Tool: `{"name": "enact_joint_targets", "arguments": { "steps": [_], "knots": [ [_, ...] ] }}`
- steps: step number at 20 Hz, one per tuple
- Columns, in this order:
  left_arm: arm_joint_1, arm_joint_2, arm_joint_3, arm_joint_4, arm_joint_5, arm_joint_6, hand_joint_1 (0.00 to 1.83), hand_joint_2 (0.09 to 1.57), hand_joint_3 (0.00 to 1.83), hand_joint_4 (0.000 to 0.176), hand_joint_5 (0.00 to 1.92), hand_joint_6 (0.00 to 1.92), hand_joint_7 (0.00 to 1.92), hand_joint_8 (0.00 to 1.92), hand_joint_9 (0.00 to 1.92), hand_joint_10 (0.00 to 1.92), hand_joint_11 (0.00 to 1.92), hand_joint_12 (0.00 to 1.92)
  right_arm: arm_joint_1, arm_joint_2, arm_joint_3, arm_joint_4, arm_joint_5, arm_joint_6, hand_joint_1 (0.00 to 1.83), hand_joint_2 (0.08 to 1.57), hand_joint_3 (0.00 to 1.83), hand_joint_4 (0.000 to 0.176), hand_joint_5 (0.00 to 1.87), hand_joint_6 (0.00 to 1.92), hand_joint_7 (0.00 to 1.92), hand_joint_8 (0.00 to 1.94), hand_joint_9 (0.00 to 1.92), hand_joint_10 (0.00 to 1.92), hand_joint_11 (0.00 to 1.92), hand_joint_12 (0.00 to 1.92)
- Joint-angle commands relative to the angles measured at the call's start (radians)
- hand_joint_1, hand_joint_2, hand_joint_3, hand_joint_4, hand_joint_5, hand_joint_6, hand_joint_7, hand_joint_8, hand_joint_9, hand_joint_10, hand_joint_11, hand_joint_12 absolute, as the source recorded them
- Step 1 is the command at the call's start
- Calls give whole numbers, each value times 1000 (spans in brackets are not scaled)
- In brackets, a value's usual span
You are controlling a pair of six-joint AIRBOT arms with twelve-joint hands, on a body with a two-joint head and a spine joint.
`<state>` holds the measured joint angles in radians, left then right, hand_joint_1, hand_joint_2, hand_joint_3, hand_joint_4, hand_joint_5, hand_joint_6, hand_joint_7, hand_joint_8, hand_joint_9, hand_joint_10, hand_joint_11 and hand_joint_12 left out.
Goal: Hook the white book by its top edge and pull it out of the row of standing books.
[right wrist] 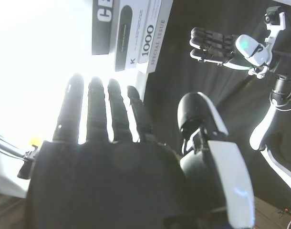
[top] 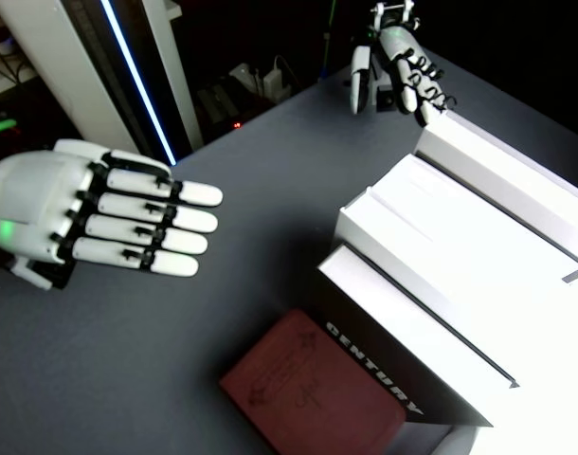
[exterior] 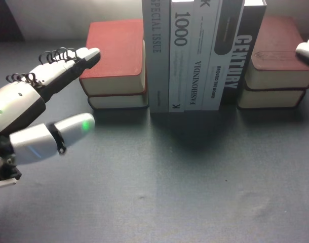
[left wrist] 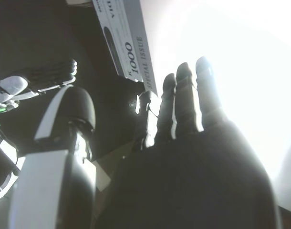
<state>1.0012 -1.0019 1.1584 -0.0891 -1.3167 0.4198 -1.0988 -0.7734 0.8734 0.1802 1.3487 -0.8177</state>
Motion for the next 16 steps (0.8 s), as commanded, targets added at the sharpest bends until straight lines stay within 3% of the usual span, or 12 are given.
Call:
{"name": "enact_joint_targets", "arguments": {
  "steps": [1, 2, 5, 6, 7, 10, 13, 15, 16],
  "knots": [
    [-7, 0, 2, -4, -122, -6, 0, 1393, 21, 53, 0, 0, 0, 0, 0, 0, 0, 0, 13, 0, 3, 10, 129, 4, 533, 1437, 13, 0, 50, 122, 0, 0, 0, 0, 0, 392],
    [-9, 3, 2, 1, -119, -6, 0, 1397, 20, 49, 0, 0, 0, 0, 0, 0, 0, 0, 13, 0, 4, 11, 129, 2, 571, 1430, 3, 0, 65, 94, 0, 0, 0, 0, 0, 475],
    [-14, 5, 3, 5, -116, -6, 0, 1405, 19, 45, 0, 0, 0, 0, 0, 0, 0, 0, 19, 0, 8, 12, 128, 0, 542, 1438, 1, 0, 78, 66, 0, 0, 0, 0, 0, 388],
    [-14, 5, 3, 5, -116, -6, 0, 1406, 19, 48, 0, 0, 0, 0, 0, 0, 0, 0, 32, 0, 12, 11, 127, -1, 553, 1430, 0, 0, 96, 60, 0, 0, 0, 0, 0, 322],
    [-14, 4, 3, 4, -114, -6, 0, 1410, 19, 44, 0, 0, 0, 0, 0, 0, 0, 0, 46, 0, 16, 10, 126, -6, 629, 1421, 0, 0, 87, 47, 0, 0, 0, 0, 0, 64],
    [-14, 1, 6, 2, -112, -6, 15, 1410, 11, 35, 0, 0, 0, 0, 0, 0, 0, 0, 131, -2, 38, -4, 83, -23, 699, 1418, 0, 0, 70, 34, 0, 0, 0, 0, 0, 0],
    [-14, 0, 9, -3, -107, -6, 0, 1401, 1, 47, 0, 0, 0, 0, 0, 0, 0, 0, 233, -16, 64, -26, 20, -60, 533, 1400, 0, 0, 86, 38, 0, 0, 0, 0, 0, 0],
    [-11, 0, 10, -3, -106, -6, 0, 1401, 1, 48, 0, 0, 0, 0, 0, 0, 0, 0, 299, -35, 89, -35, -21, -73, 518, 1397, 0, 0, 110, 48, 0, 0, 0, 0, 0, 0],
    [-11, -1, 11, -4, -106, -6, 0, 1402, 1, 59, 0, 0, 0, 0, 0, 0, 0, 0, 323, -43, 99, -40, -40, -77, 486, 1403, 0, 0, 124, 53, 0, 0, 0, 0, 0, 0]
  ]
}}
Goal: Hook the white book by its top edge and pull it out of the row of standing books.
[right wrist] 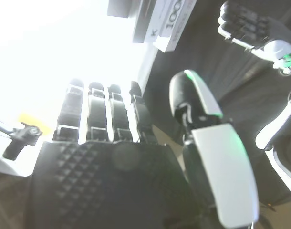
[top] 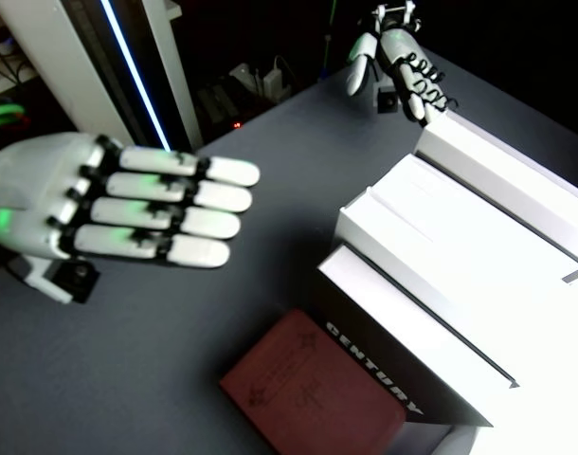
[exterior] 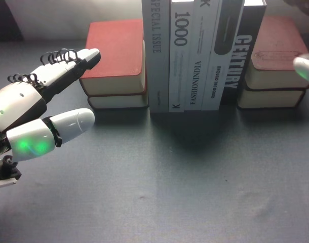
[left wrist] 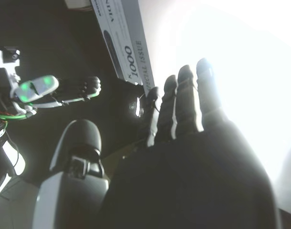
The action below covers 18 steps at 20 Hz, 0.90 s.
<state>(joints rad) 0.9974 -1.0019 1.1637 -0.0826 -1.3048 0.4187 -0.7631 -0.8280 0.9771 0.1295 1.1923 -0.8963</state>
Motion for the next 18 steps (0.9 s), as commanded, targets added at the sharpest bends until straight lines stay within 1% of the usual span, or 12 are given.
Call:
{"name": "enact_joint_targets", "arguments": {
  "steps": [1, 2, 4, 7, 8, 11, 12, 14, 15, 16, 17, 18],
  "knots": [
    [-6, -1, 7, -12, -118, -5, 0, 1403, 2, 61, 0, 0, 0, 0, 0, 0, 0, 0, 23, -1, 9, 7, 88, -8, 468, 1403, 0, 0, 144, 62, 0, 0, 0, 0, 0, 0],
    [-4, -1, 9, -13, -118, -5, 0, 1404, 2, 51, 0, 0, 0, 0, 0, 0, 0, 0, 69, -17, 25, 3, 48, -25, 429, 1396, 0, 0, 173, 77, 0, 0, 0, 0, 0, 0],
    [-4, -1, 10, -13, -118, -5, 0, 1411, 5, 45, 0, 0, 0, 0, 0, 0, 0, 0, 128, -47, 54, 1, -10, -43, 432, 1390, 0, 0, 191, 83, 0, 0, 0, 0, 0, 0],
    [-3, -6, 15, -13, -116, -5, 0, 1405, 1, 83, 0, 0, 0, 0, 0, 0, 0, 0, 192, -91, 99, -5, -79, -44, 457, 1389, 0, 0, 242, 95, 0, 0, 0, 0, 0, 0],
    [-3, -7, 16, -14, -114, -5, 0, 1409, 3, 73, 20, 8, 0, 0, 0, 0, 0, 0, 217, -104, 111, -10, -105, -49, 444, 1384, 0, 0, 268, 100, 0, 0, 0, 0, 0, 0],
    [-3, -11, 18, -15, -111, -5, 0, 1405, 0, 85, 25, 8, 0, 0, 0, 0, 0, 0, 265, -118, 118, -13, -156, -101, 284, 1385, 0, 0, 271, 73, 0, 0, 0, 0, 0, 0],
    [-3, -14, 20, -15, -110, -6, 0, 1405, 0, 76, 26, 8, 0, 0, 0, 0, 0, 0, 273, -120, 118, -13, -170, -115, 315, 1379, 0, 0, 290, 69, 0, 0, 0, 0, 0, 0],
    [-3, -14, 20, -16, -111, -7, 0, 1404, 0, 78, 36, 11, 0, 0, 0, 0, 0, 0, 273, -120, 118, -13, -177, -115, 320, 1374, 0, 6, 336, 82, 0, 0, 0, 0, 0, 0],
    [-1, -14, 20, -17, -113, -8, 0, 1403, 0, 72, 38, 11, 0, 0, 0, 0, 0, 0, 273, -120, 117, -13, -179, -115, 313, 1371, 0, 0, 381, 57, 0, 0, 0, 0, 0, 0],
    [3, -14, 20, -20, -116, -9, 0, 1402, 0, 56, 17, 2, 0, 0, 0, 0, 0, 0, 273, -120, 114, -13, -180, -115, 270, 1379, 3, 0, 415, 57, 0, 0, 0, 0, 0, 0],
    [7, -13, 18, -24, -121, -9, 0, 1411, 3, 58, 4, 0, 0, 0, 0, 0, 0, 0, 273, -119, 106, -20, -179, -114, 217, 1389, 7, 0, 488, 82, 10, 3, 0, 0, 0, 0],
    [10, -12, 16, -28, -126, -9, 0, 1410, 2, 52, 0, 0, 0, 0, 0, 0, 0, 0, 273, -118, 100, -26, -177, -114, 228, 1409, 11, 0, 565, 115, 43, 12, 0, 0, 0, 0]
  ]
}}
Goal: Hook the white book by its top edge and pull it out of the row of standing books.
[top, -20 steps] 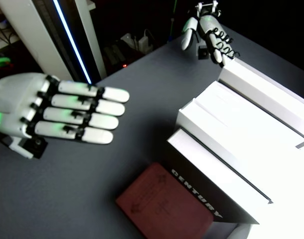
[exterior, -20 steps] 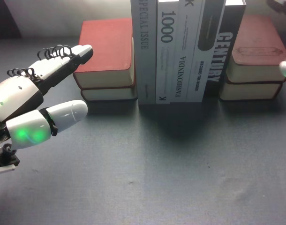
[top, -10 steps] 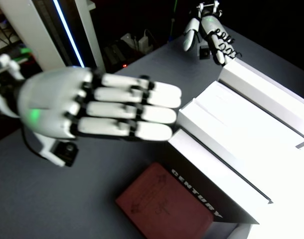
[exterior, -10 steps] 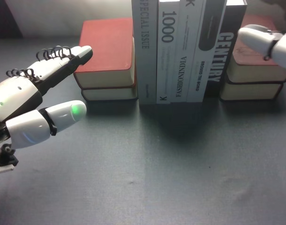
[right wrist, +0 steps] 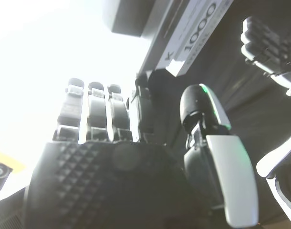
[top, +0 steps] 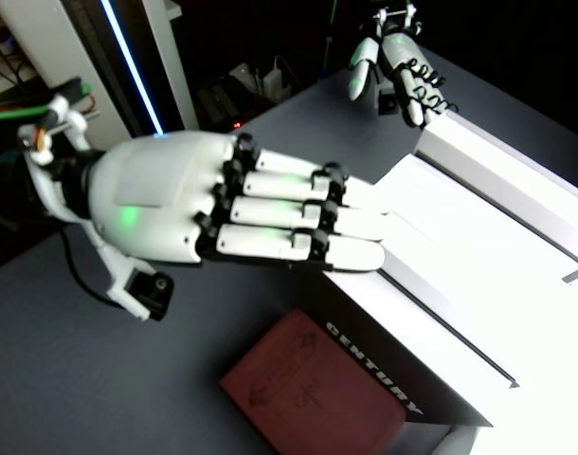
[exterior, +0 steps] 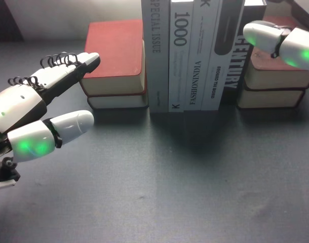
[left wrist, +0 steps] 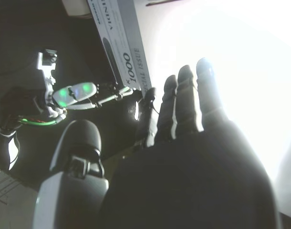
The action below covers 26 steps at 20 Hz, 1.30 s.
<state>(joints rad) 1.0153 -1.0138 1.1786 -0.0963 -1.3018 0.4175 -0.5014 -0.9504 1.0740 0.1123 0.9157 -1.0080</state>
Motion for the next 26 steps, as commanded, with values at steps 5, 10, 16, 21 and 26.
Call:
{"name": "enact_joint_targets", "arguments": {
  "steps": [5, 10, 16, 21, 26],
  "knots": [
    [3, 7, -6, -32, -150, -8, 2, 1418, 4, 18, 4, 1, 0, 0, 0, 0, 0, 0, -67, 39, -51, -61, 206, 88, 296, 1386, 0, 0, 535, 553, 80, 1, 0, 0, 0, 0],
    [19, 24, -21, -57, -182, -3, 84, 1418, 0, 31, 11, 2, 0, 0, 0, 0, 0, 0, -221, 84, -116, -99, 356, 178, 199, 1427, 2, 0, 488, 503, 95, 0, 0, 0, 0, 0],
    [26, 38, -30, -75, -199, 7, 88, 1422, 2, 27, 0, 0, 0, 0, 0, 0, 0, 0, -459, 96, -170, -124, 466, 329, 340, 1406, 0, 0, 598, 211, 150, 0, 0, 0, 0, 0],
    [28, 36, -23, -80, -210, 7, 14, 1437, 2, 43, 0, 0, 0, 0, 0, 0, 0, 0, -600, 16, -172, -79, 472, 447, 209, 1455, 0, 0, 574, 77, 468, 21, 391, 114, 0, 1288],
    [32, 45, -36, -84, -216, 7, 0, 1440, 2, 54, 0, 0, 0, 0, 0, 0, 0, 0, -638, 25, -182, -39, 535, 463, 244, 1456, 1, 0, 493, 120, 645, 55, 397, 654, 0, 1597]
  ]
}}
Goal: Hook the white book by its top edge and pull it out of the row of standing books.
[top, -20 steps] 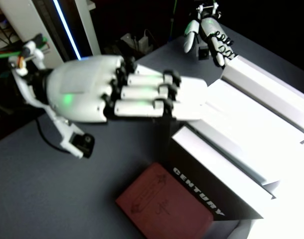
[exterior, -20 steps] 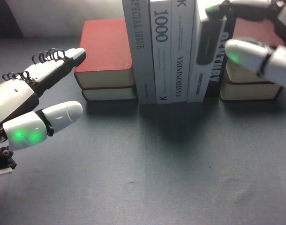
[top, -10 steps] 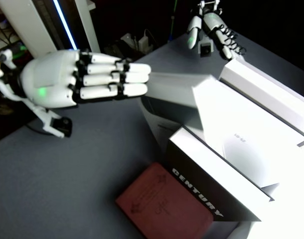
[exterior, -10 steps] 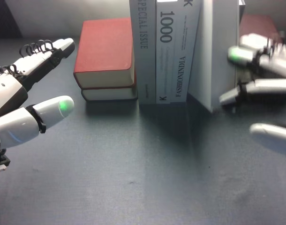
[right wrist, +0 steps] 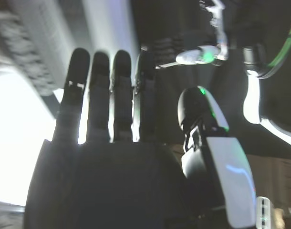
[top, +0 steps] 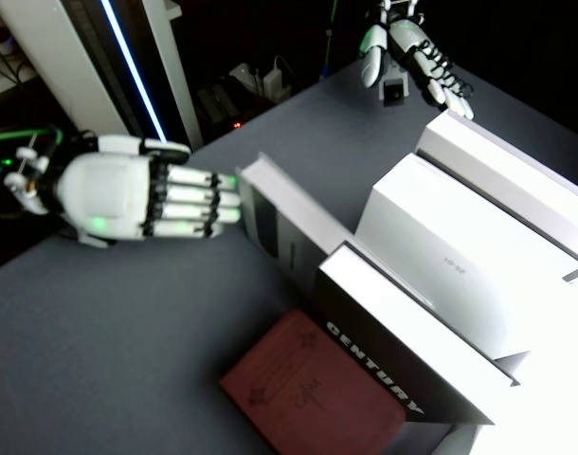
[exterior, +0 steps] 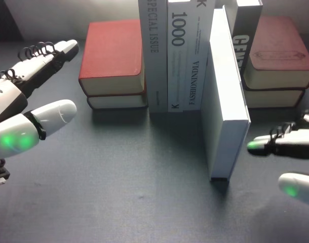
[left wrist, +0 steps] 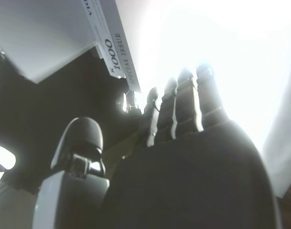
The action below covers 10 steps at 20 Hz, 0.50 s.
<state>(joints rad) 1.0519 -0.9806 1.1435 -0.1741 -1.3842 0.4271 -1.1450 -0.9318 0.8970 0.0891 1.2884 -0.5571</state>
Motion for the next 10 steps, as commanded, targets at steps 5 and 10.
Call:
{"name": "enact_joint_targets", "arguments": {
  "steps": [5, 10],
  "knots": [
    [-3, 16, -3, -6, -131, -2, 51, 1439, 0, 41, 0, 0, 0, 0, 0, 0, 0, 0, 6, 114, -35, 27, 237, -93, 42, 1461, 4, 0, 238, 408, 448, 14, 116, 824, 0, 1463],
    [-1, 33, -15, -7, -150, 9, 97, 1429, 0, 101, 0, 0, 0, 0, 0, 0, 0, 0, 5, 168, -44, 111, 299, -174, 40, 1510, 8, 0, 1, 304, 40, 5, 0, 13, 0, 88]
  ]
}}
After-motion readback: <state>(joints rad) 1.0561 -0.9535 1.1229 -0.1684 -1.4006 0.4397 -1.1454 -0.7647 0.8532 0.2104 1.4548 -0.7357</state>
